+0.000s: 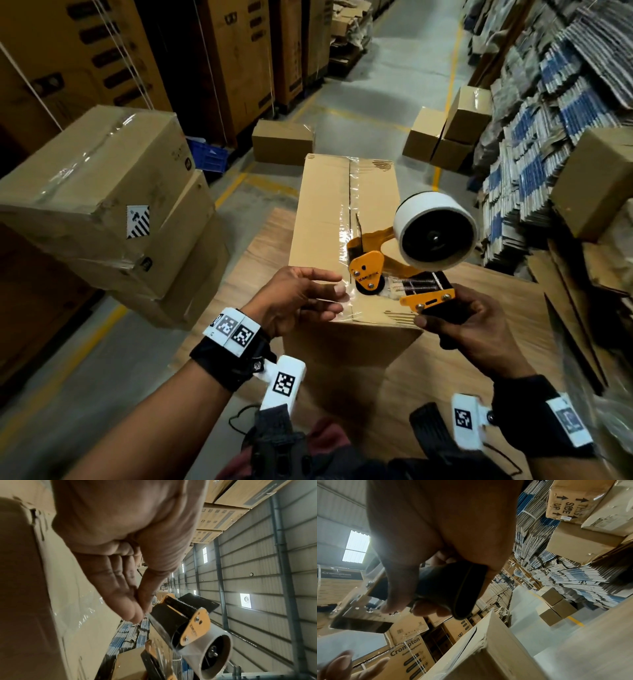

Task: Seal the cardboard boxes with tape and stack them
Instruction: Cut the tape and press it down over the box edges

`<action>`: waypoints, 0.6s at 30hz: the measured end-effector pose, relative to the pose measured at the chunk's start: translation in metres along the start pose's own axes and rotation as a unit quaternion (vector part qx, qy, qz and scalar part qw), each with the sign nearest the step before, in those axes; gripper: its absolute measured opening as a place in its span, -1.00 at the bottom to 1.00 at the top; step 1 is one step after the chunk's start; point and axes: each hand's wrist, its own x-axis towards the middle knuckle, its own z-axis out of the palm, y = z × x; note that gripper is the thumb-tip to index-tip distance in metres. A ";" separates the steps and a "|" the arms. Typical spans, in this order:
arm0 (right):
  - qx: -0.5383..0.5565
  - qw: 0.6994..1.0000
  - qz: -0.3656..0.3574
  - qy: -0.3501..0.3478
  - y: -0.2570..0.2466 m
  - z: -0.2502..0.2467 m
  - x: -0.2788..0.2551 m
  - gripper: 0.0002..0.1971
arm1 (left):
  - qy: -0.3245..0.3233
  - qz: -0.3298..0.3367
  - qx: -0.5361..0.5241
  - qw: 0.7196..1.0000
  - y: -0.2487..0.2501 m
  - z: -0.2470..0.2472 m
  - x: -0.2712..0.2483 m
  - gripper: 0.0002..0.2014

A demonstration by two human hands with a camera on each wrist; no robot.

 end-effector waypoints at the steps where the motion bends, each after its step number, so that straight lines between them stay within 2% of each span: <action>1: -0.004 1.000 -0.006 -0.004 0.001 0.001 -0.001 -0.68 | 0.002 -0.008 0.016 1.000 0.002 -0.003 0.001 -0.67; 8: -0.056 0.995 -0.048 -0.065 0.003 0.012 0.004 -0.61 | 0.030 -0.021 0.150 0.988 0.019 -0.023 0.007 -0.73; 13: -0.057 0.993 -0.071 -0.079 0.002 0.007 0.006 -0.63 | 0.122 0.007 0.169 0.978 0.026 -0.066 0.009 -0.76; 18: -0.067 0.989 -0.073 -0.109 0.000 0.003 0.006 -0.66 | 0.068 -0.050 0.203 0.976 0.019 -0.107 -0.007 -0.83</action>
